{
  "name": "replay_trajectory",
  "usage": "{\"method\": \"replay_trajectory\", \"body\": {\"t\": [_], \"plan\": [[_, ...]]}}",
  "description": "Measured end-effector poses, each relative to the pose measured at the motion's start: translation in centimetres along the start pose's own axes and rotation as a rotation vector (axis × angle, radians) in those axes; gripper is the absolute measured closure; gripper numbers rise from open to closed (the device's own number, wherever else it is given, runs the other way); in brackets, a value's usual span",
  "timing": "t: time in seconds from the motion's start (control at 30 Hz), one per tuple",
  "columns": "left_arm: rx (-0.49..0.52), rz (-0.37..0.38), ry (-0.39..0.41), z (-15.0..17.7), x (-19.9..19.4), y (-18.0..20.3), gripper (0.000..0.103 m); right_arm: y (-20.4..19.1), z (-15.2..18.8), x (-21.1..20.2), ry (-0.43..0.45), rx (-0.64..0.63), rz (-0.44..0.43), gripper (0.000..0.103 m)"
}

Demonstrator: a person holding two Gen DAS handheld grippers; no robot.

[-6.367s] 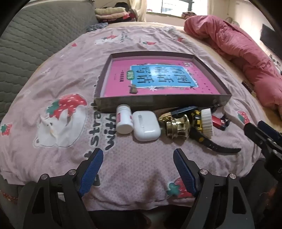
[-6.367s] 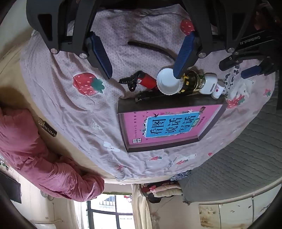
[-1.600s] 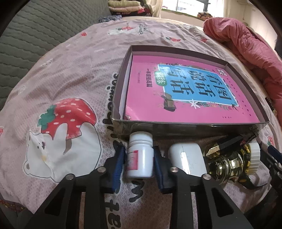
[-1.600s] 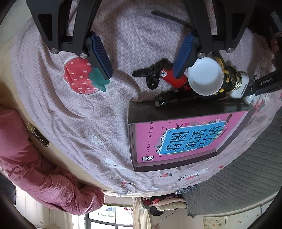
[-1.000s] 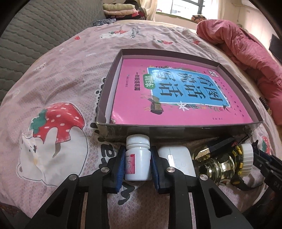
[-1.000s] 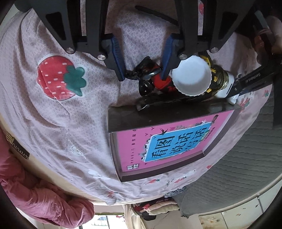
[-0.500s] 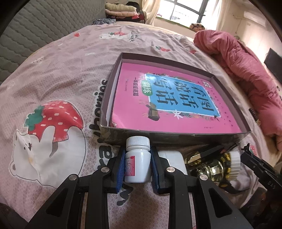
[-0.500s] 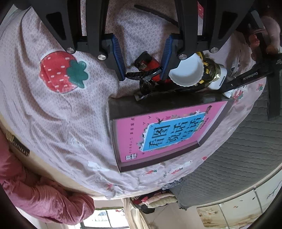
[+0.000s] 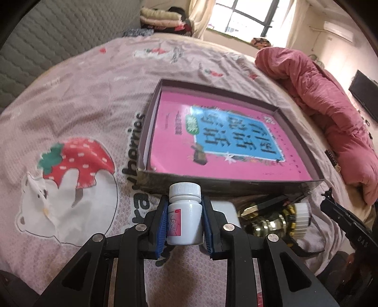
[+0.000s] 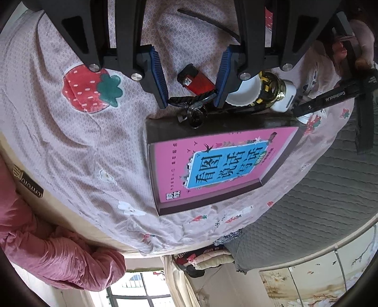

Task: Organize rigid objects
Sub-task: 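Lift the pill bottle with the left gripper and carry it over the tray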

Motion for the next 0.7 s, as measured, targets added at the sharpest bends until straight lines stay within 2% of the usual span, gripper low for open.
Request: {"method": "replay_trajectory", "body": {"t": [0.33, 0.7], "plan": [[0.052, -0.028, 0.052, -0.5, -1.6, 1.0, 0.076, -1.1, -1.2, -1.0, 0.057, -0.035, 0.003, 0.063], [0.024, -0.058, 0.076, -2.6, -1.4, 0.8, 0.076, -0.8, -3.6, -1.0, 0.118, -0.046, 0.019, 0.063]]}}
Point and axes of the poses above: each gripper's, at about its wrist camera, not at the fingertips, and x roughly the way its jaws point, y to its right, z to its underside, the point moved 7 cm from there along x, roughly the way its jaws point, and after that the axes turned 11 degrees about x, right-handed, at the moved point
